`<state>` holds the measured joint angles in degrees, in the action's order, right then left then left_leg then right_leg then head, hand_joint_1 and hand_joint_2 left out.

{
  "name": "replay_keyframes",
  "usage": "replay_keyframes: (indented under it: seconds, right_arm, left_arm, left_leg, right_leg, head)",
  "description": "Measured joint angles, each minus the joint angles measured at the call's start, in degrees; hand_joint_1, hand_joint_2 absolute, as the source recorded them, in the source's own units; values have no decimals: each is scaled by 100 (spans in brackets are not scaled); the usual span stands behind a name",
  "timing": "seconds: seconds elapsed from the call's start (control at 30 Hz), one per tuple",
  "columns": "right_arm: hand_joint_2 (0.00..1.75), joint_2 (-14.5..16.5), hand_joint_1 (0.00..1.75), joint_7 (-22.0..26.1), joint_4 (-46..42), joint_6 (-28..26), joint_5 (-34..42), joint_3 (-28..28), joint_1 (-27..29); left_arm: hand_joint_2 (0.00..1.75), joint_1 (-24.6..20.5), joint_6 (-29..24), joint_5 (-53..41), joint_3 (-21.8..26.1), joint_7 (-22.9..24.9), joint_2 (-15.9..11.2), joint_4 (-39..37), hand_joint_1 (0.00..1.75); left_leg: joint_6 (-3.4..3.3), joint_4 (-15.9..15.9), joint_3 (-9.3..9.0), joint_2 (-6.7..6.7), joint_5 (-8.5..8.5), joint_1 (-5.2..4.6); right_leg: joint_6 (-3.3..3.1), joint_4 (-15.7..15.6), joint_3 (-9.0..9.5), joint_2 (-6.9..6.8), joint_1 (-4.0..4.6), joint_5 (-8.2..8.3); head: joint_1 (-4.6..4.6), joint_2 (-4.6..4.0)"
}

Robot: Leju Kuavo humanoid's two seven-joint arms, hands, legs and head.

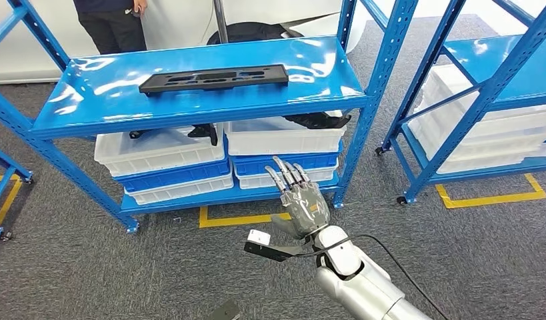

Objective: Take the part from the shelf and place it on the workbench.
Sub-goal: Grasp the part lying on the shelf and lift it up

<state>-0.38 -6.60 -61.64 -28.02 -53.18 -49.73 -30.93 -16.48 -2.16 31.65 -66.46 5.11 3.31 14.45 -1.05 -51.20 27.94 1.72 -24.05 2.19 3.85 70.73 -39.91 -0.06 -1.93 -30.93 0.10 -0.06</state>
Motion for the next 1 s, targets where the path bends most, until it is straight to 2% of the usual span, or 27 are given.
replay_keyframes:
  seconds: [0.03, 0.07, 0.1, 0.13, 0.17, 0.2, 0.23, 0.3, 0.33, 0.37, 0.43, 0.47, 0.5, 0.53, 0.6, 0.63, 0.67, 0.77, 0.83, 0.87, 0.93, 0.97, 1.0]
  right_arm:
    - [175, -3, 0, -7, 13, 0, 0, -9, 0]
    - [175, -5, 0, -10, 22, 0, -1, -16, -3]
    - [175, -5, 0, -12, 31, 0, -1, -23, -9]
    - [175, -2, 0, -14, 37, -1, -3, -29, -19]
    - [175, 0, 0, -18, 44, -1, -4, -36, -28]
    - [175, 2, 0, -22, 51, -2, -6, -41, -37]
    - [175, 3, 0, -25, 57, -2, -8, -45, -42]
    - [175, 4, 0, -27, 67, -6, -9, -48, -48]
    - [175, 5, 0, -27, 68, -9, -8, -49, -59]
    - [175, 7, 0, -27, 68, -11, -8, -50, -70]
    - [175, 11, 0, -26, 70, -13, -8, -56, -81]
    - [175, 14, 0, -26, 74, -13, -8, -62, -77]
    - [175, 16, 0, -26, 79, -13, -8, -67, -72]
    - [175, 16, 0, -26, 83, -13, -7, -70, -71]
    - [175, 20, 0, -26, 86, -13, -7, -73, -81]
    - [175, 21, 0, -28, 86, -13, -7, -73, -89]
    - [175, 23, 0, -30, 85, -13, -7, -75, -95]
    - [175, 22, 0, -34, 85, -13, -9, -80, -102]
    - [175, 21, 0, -34, 85, -11, -11, -87, -111]
    - [175, 21, 0, -33, 85, -5, -14, -91, -116]
    - [175, 21, 0, -30, 87, 27, -29, -102, -119]
    - [175, 21, 0, -28, 88, 58, -49, -107, -117]
    - [175, 23, 0, -22, 89, 103, -80, -115, -117]
  left_arm:
    - [0, 6, 2, 0, -1, -1, 3, 0, 0]
    - [0, 8, 2, -1, -1, -1, 6, 0, 0]
    - [0, 5, 2, -1, -1, -2, 7, 0, 0]
    - [0, -4, 2, -2, -1, -4, 8, 0, 0]
    - [0, -13, 2, -3, -2, -9, 8, 0, 0]
    - [0, -19, 2, -4, -4, -14, 8, 0, 0]
    - [0, -22, 4, -4, -6, -18, 11, 0, 0]
    - [0, -24, 6, -5, -9, -24, 19, 1, 0]
    - [0, -29, 7, -7, -9, -26, 22, 2, 0]
    - [0, -34, 7, -8, -9, -28, 23, 2, 0]
    - [0, -27, 7, -15, -11, -32, 23, 2, 0]
    - [0, -17, 7, -20, -12, -32, 22, 1, 0]
    - [0, -8, 7, -24, -14, -31, 21, 1, 0]
    - [0, -3, 7, -27, -15, -31, 20, 0, 0]
    - [0, -5, 7, -30, -16, -31, 19, 0, 0]
    - [0, -10, 7, -31, -16, -31, 19, 0, 0]
    - [0, -13, 7, -32, -16, -31, 19, 0, 0]
    - [0, -17, 7, -34, -16, -29, 21, 1, 0]
    - [0, -25, 7, -36, -16, -30, 25, 2, 0]
    - [0, -29, 7, -37, -16, -30, 27, 2, 0]
    - [0, -29, 16, -40, -19, -26, 27, 2, 0]
    - [0, -25, 26, -43, -21, -17, 27, 2, 0]
    - [0, -22, 38, -48, -24, -9, 26, 2, 0]
  left_leg:
    - [42, -12, -24, -2, -29, 37]
    - [97, -36, -52, -3, -70, 79]
    - [168, -73, -67, -4, -125, 100]
    - [236, -119, -74, -2, -179, 118]
    - [291, -148, -74, -1, -220, 123]
    - [332, -151, -74, 1, -243, 118]
    - [352, -139, -88, 5, -248, 130]
    - [363, -200, -78, -4, -309, 146]
    - [354, -403, 17, -15, -411, 142]
    - [337, -762, 204, -32, -565, 121]
    - [288, -1694, 746, -61, -872, 54]
    - [254, -2032, 981, -77, -926, 16]
    - [200, -2141, 1116, -92, -856, -26]
    - [129, -2008, 1139, -106, -672, -75]
    - [-32, -1233, 924, -149, -147, -187]
    - [-85, -867, 799, -164, 40, -231]
    - [-116, -623, 713, -177, 141, -261]
    - [-155, -489, 660, -175, 150, -284]
    - [-202, -449, 615, -175, 149, -265]
    - [-226, -434, 587, -174, 145, -253]
    - [-267, -431, 552, -174, 117, -256]
    - [-277, -432, 537, -175, 102, -258]
    - [-283, -433, 519, -177, 84, -262]
  right_leg:
    - [40, -201, 39, -4, -29, 206]
    - [86, -570, 171, -18, -63, 469]
    - [131, -943, 326, -28, -76, 650]
    - [122, -1230, 447, -24, -82, 760]
    - [86, -1382, 511, -17, -75, 784]
    - [23, -1408, 519, 2, -56, 736]
    - [-62, -1396, 503, 24, -50, 719]
    - [-158, -1385, 502, 50, -42, 695]
    - [-193, -1388, 511, 61, -42, 688]
    - [-220, -1392, 523, 67, -35, 679]
    - [-264, -1393, 548, 72, 9, 648]
    - [-284, -1393, 570, 82, 42, 631]
    - [-300, -1393, 598, 92, 78, 611]
    - [-311, -1393, 634, 107, 110, 591]
    - [-319, -1396, 719, 130, 151, 542]
    - [-312, -1396, 751, 148, 171, 512]
    - [-299, -1397, 771, 163, 183, 485]
    - [-238, -1415, 793, 184, 190, 428]
    - [-186, -1237, 733, 144, 187, 311]
    - [-163, -980, 616, 119, 186, 182]
    - [-135, -184, 189, 87, 184, -140]
    - [-131, 146, -19, 84, 185, -224]
    - [-136, 293, -147, 84, 186, -198]
  head:
    - [1, 0]
    - [3, -1]
    - [17, -1]
    - [39, 0]
    - [56, 0]
    - [70, 1]
    - [72, 1]
    - [61, 1]
    - [60, 0]
    - [58, 1]
    - [52, 0]
    - [50, 1]
    - [48, 0]
    - [48, 0]
    - [49, -1]
    - [49, -1]
    - [49, -1]
    - [51, 0]
    - [56, 1]
    - [61, 1]
    - [75, 1]
    - [79, 1]
    - [82, 1]
